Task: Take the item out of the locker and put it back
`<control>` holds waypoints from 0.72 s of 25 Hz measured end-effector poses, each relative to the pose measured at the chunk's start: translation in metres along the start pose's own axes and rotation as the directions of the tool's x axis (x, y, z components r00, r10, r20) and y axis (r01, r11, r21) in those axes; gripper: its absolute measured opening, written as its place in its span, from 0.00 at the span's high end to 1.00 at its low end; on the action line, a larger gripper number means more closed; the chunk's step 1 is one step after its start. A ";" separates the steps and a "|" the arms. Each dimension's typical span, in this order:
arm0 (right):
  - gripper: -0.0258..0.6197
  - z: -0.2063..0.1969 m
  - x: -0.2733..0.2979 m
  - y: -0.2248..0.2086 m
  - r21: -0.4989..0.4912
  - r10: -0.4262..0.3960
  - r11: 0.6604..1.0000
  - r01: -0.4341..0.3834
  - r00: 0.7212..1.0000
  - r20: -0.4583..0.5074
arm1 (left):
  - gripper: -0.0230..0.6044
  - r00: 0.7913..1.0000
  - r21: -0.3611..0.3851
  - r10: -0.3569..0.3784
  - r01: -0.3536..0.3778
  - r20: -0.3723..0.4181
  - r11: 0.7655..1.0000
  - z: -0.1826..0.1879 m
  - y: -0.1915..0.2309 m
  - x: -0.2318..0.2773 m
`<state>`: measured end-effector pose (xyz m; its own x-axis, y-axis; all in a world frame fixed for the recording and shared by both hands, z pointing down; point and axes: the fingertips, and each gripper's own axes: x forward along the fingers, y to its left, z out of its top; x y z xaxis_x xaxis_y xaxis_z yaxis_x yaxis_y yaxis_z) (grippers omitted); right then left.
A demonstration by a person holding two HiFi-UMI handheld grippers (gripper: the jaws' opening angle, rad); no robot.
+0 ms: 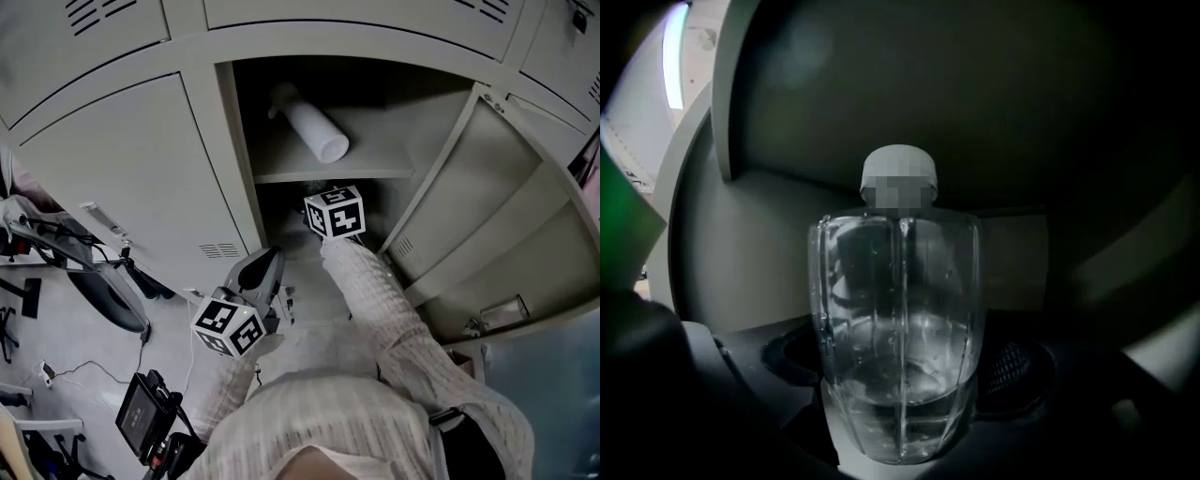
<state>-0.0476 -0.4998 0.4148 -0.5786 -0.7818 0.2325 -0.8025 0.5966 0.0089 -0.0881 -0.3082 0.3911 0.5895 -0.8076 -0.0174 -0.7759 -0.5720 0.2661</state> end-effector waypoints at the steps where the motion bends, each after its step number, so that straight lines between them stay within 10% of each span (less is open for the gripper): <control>1: 0.27 0.001 0.002 -0.002 0.001 -0.006 1.000 0.006 1.000 0.004 | 0.95 1.000 0.000 0.002 -0.002 -0.002 1.000 -0.001 0.000 0.000; 18: 0.27 0.006 0.015 -0.014 0.015 -0.043 0.999 0.043 0.998 0.038 | 0.95 1.000 0.012 0.017 -0.017 -0.017 1.000 -0.002 0.002 -0.009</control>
<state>-0.0457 -0.5210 0.4128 -0.5485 -0.8131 0.1951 -0.8286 0.5598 0.0039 -0.0942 -0.3019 0.3938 0.5798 -0.8147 0.0033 -0.7882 -0.5600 0.2552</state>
